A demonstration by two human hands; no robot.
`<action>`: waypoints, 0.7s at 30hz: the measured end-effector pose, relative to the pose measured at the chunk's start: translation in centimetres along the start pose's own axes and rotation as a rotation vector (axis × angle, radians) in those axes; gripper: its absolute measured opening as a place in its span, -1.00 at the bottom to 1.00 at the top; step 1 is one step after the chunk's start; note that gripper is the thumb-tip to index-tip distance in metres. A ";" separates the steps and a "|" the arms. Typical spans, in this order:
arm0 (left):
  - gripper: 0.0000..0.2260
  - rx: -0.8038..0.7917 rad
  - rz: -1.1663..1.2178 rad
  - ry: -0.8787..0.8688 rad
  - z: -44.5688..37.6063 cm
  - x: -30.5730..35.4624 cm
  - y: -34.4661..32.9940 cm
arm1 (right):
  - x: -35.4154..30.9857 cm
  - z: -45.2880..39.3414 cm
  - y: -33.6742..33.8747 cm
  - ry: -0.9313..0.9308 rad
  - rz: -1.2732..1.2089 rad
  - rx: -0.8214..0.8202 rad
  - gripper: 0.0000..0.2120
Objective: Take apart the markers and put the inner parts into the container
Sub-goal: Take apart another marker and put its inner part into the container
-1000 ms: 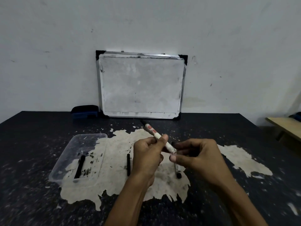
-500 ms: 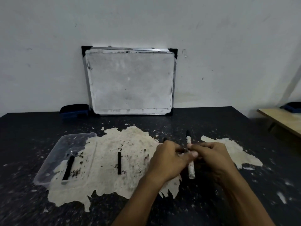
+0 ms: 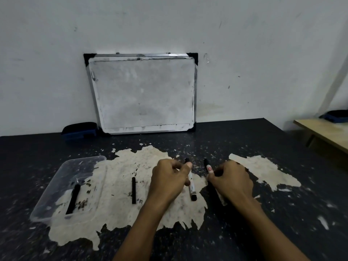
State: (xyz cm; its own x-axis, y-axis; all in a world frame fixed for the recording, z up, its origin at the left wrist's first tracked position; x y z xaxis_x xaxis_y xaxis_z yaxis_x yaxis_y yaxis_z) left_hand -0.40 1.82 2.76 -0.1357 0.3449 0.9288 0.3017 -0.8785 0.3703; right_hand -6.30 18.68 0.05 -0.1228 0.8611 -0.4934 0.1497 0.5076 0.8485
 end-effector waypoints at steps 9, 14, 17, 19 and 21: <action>-0.78 -0.021 0.057 0.028 0.4 -0.3 0.9 | -0.4 0.5 0.4 -0.001 -0.021 -0.020 -0.69; -0.78 -0.016 0.084 0.030 0.6 -0.2 1.8 | -0.6 0.6 0.7 -0.007 0.016 0.009 -0.66; -0.79 -0.007 0.096 0.029 0.6 -0.2 2.5 | -0.8 0.6 0.7 -0.011 0.028 0.007 -0.66; -0.79 -0.002 0.118 0.021 0.6 -0.3 2.9 | -1.0 0.8 0.7 -0.006 0.055 0.019 -0.65; -0.79 0.011 0.126 0.013 0.6 -0.3 3.4 | -1.7 1.4 0.8 0.038 0.118 0.091 -0.64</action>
State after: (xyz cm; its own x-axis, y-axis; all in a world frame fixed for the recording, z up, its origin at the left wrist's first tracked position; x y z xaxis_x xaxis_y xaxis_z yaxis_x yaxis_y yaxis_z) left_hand 1.24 -1.08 3.77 -0.1083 0.2273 0.9678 0.3275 -0.9110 0.2507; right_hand -4.59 17.70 1.34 -0.1357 0.9141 -0.3820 0.2536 0.4048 0.8785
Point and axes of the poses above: each hand's wrist, its own z-axis away from the middle knuckle, its own y-axis out of the back of the hand, x = y × z, the point moved 1 cm from there along -z, towards the middle knuckle, and after that the axes turned 9 degrees about y, right-handed, at the moved point
